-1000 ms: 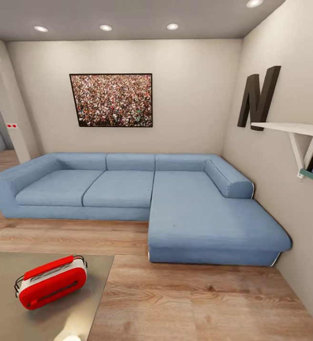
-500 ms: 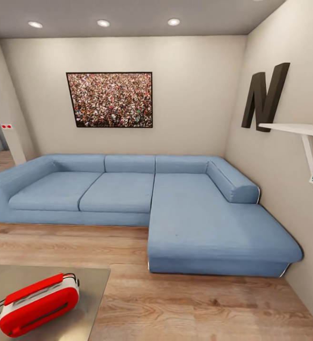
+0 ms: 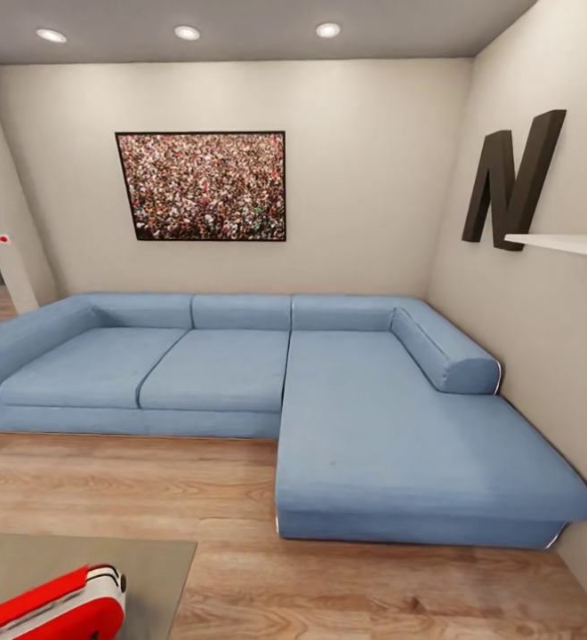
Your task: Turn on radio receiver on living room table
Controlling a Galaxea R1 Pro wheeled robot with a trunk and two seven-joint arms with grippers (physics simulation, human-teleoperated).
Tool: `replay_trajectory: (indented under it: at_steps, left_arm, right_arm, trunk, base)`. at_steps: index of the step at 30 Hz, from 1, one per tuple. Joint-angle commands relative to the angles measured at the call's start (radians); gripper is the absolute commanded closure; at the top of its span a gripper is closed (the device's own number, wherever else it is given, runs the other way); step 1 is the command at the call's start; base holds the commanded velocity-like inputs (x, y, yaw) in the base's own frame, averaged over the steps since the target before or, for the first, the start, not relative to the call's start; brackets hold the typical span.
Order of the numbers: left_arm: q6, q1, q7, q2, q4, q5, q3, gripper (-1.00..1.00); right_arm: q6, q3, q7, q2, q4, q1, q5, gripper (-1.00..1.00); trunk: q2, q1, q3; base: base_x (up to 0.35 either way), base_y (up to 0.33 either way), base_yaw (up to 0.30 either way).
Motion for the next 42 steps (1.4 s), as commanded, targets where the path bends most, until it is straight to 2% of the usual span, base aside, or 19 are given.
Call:
replay_trajectory:
  at_steps: [1, 35, 42]
  left_arm:
    - [0.0, 0.0, 0.0, 0.0, 0.0, 0.0, 0.0, -1.0]
    - [0.0, 0.0, 0.0, 0.0, 0.0, 0.0, 0.0, -1.0]
    - [0.0, 0.0, 0.0, 0.0, -0.001, 0.0, 0.001, -1.0]
  right_arm:
    - [0.0, 0.0, 0.0, 0.0, 0.0, 0.0, 0.0, -1.0]
    - [0.0, 0.0, 0.0, 0.0, 0.0, 0.0, 0.0, -1.0]
    - [-0.004, -0.003, 0.0, 0.0, 0.0, 0.0, -0.002, -1.0]
  trunk:
    - [0.0, 0.0, 0.0]
    - [0.0, 0.0, 0.0]
    - [0.0, 0.0, 0.0]
  base:
    - [0.317, 0.0, 0.0]
    - [0.314, 0.0, 0.0]
    - [0.095, 0.0, 0.157]
